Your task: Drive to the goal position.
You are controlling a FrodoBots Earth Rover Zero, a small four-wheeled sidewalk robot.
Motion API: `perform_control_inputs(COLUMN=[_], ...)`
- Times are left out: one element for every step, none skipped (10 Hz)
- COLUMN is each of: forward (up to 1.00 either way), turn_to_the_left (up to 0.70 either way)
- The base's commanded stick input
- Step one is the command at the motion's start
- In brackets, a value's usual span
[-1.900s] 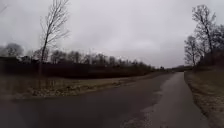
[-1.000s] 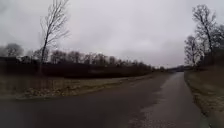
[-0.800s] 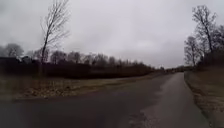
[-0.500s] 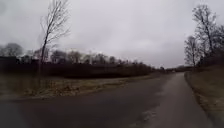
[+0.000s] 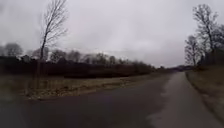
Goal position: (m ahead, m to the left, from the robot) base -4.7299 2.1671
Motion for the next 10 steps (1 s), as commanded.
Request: perform_control_inputs(forward=[0.00, 0.00, 0.00, 0.00, 0.00, 0.00, 0.00, 0.00, 0.00, 0.00], turn_to_the_left=[0.00, 0.00, 0.00, 0.00, 0.00, 0.17, 0.45, 0.45, 0.45, 0.45])
